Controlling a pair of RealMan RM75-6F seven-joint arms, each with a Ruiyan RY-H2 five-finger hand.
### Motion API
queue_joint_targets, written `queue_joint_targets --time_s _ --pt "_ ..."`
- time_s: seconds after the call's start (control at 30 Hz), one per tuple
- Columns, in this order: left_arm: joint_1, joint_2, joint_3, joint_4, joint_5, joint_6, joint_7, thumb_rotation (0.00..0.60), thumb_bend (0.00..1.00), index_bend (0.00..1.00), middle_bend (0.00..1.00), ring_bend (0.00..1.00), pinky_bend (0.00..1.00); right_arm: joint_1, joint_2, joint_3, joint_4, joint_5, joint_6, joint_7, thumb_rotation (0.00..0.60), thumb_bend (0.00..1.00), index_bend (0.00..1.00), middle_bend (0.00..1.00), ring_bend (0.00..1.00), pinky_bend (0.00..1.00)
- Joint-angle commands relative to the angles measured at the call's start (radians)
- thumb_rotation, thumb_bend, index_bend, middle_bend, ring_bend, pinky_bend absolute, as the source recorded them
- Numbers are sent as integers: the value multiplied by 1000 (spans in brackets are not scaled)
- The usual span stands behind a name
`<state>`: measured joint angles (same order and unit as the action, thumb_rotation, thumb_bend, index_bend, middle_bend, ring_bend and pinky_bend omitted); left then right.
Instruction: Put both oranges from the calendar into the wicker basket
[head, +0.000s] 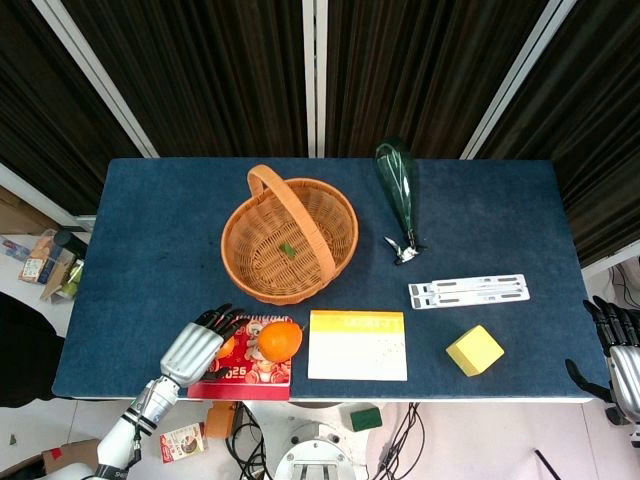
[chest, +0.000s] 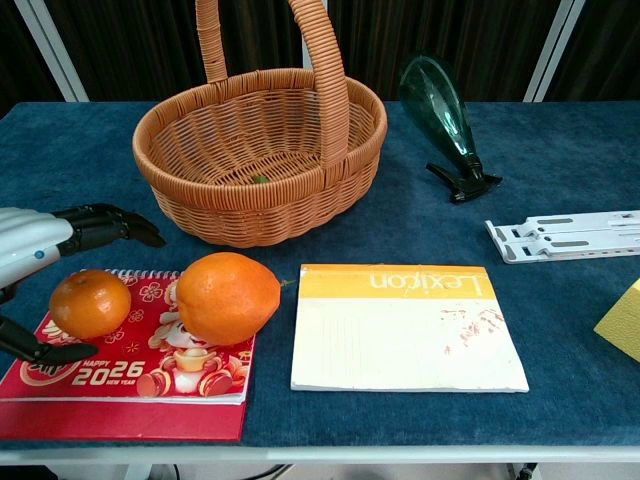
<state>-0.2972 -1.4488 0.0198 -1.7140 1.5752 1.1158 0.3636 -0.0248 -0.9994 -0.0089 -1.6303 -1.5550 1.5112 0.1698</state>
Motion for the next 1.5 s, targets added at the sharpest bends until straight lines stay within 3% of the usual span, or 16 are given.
queue_joint_targets --time_s 0.03,0.27,0.4,0.67,0.93,1.23,1.5 --pt "-4 1 4 5 -14 -4 2 600 159 155 113 45 196 1 0 1 0 1 -2 -2 600 326 0 0 0 0" --pt "-14 -9 8 19 -46 -13 11 600 159 157 144 78 244 3 -1 0 -2 4 -8 -8 600 326 0 0 0 0" --pt "-25 -15 8 28 -71 -28 26 600 159 176 194 151 335 0 -1 1 -2 3 -2 -7 600 326 0 0 0 0" --pt "-33 -30 1 39 -127 -35 61 600 189 239 266 260 423 1 0 1 -3 5 -6 -8 600 327 0 0 0 0" --pt "-40 -33 -5 37 -142 -15 67 600 227 362 439 418 565 3 0 1 -3 6 -9 -9 600 326 0 0 0 0" --pt "-44 -19 -13 7 -150 16 78 600 282 440 469 449 586 2 1 1 -3 6 -8 -7 600 326 0 0 0 0" --pt "-85 106 -105 -154 -136 73 136 600 284 440 469 449 586 2 1 2 -2 6 -7 -4 600 326 0 0 0 0"
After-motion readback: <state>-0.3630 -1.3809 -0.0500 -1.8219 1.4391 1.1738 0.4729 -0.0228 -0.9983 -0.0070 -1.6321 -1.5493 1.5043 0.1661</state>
